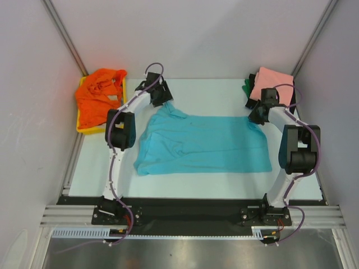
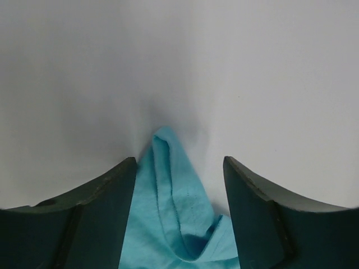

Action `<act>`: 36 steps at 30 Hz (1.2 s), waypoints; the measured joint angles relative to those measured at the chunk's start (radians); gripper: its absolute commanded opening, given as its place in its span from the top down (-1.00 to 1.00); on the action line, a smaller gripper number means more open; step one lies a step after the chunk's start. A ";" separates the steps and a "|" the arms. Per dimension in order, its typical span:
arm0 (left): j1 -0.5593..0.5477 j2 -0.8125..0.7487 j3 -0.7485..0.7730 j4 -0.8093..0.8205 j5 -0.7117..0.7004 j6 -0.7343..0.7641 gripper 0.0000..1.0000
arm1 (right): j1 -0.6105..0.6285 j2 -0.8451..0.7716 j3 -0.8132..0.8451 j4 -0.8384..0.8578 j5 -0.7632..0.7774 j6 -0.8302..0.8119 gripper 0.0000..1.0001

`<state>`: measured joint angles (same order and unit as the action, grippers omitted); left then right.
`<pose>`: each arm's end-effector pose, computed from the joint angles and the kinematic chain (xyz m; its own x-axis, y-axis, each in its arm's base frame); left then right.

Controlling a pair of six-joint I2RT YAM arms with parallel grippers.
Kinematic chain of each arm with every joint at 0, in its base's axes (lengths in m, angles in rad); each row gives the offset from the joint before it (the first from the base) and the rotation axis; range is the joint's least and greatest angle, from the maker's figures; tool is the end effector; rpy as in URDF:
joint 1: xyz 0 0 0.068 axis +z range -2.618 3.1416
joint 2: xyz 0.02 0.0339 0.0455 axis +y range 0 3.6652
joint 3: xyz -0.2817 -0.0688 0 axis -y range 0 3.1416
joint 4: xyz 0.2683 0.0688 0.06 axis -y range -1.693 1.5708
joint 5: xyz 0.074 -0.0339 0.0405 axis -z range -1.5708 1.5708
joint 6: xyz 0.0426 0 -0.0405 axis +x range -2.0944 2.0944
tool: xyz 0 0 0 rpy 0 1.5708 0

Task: Fold and stack the t-shirts
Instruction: Fold the tshirt

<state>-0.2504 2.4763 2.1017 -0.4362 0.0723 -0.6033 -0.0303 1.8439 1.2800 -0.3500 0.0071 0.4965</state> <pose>0.5743 -0.1501 0.1606 -0.7458 -0.3933 -0.5376 -0.1552 0.8875 -0.4340 0.4258 -0.0132 0.1997 -0.6795 0.4972 -0.5396 0.4075 0.8673 0.2859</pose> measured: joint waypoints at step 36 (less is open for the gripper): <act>-0.073 -0.505 -0.373 -0.224 -0.225 -0.015 0.99 | -0.142 -0.150 -0.043 -0.028 -0.042 -0.014 1.00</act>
<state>-0.3237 1.9713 1.7283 -0.6605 -0.1524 -0.6186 -0.1722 1.6936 1.2369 -0.3779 -0.0353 0.4828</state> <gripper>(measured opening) 0.009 0.010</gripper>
